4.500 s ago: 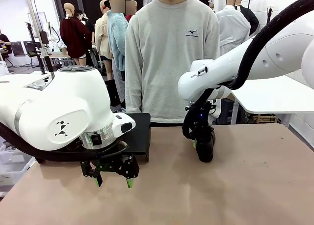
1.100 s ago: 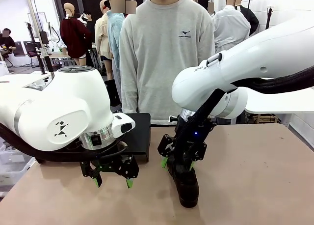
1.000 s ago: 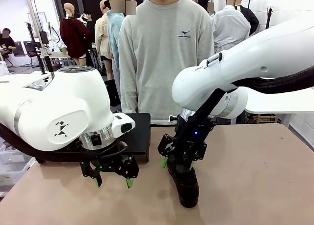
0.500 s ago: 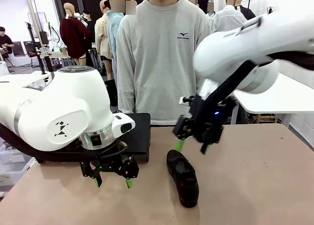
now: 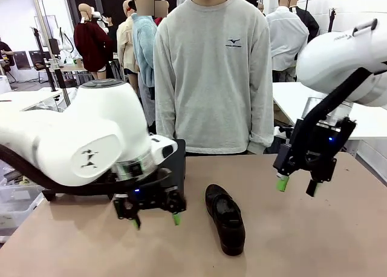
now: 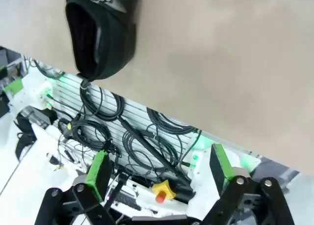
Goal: Organize the shoes by placing them on the stand.
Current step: Place the Shoe from the middle of the table onto the Shoes Stand.
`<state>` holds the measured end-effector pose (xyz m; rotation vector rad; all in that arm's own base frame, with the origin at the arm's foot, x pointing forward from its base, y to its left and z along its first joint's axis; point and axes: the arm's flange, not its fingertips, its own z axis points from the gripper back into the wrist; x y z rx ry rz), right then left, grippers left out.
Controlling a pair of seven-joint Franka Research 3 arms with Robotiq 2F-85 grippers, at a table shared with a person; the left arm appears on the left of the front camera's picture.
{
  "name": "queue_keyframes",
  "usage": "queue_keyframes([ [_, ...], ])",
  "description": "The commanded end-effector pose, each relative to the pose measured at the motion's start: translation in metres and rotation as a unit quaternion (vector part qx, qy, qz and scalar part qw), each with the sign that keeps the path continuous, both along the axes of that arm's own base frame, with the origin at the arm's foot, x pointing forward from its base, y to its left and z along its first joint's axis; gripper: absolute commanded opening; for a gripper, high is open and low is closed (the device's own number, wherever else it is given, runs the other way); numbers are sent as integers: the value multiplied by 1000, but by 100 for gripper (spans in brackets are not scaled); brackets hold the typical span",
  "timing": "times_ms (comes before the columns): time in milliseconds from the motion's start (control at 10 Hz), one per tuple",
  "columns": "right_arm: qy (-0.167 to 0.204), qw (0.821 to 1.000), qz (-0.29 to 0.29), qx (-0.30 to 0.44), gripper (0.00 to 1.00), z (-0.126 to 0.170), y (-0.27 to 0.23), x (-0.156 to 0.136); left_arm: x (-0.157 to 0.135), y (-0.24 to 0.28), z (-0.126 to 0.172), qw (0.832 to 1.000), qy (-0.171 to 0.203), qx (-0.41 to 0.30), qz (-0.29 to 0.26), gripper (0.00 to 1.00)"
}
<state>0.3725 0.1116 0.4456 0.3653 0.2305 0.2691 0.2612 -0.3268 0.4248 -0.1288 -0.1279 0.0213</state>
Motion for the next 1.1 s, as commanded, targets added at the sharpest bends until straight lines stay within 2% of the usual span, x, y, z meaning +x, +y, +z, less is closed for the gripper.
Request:
queue_keyframes([
  [0, -19, 999, -18, 25, 100, -17, 0, -9, 19, -45, -10, 996, 9, -49, 77, 100],
  [100, 0, 1000, 0, 0, 100, 0, 0, 0, 26, -59, -13, 992, 23, -46, 114, 100],
  [200, 0, 1000, 0, 0, 100, 0, 0, 0, 36, -70, -17, 989, 23, -45, 139, 100],
  [700, 0, 1000, 0, 0, 100, 0, 0, 0, 60, -121, -36, 983, 30, -28, 180, 100],
  [1000, 0, 1000, 0, 0, 100, 0, 0, 0, 68, -138, -51, 982, 42, -15, 183, 100],
])
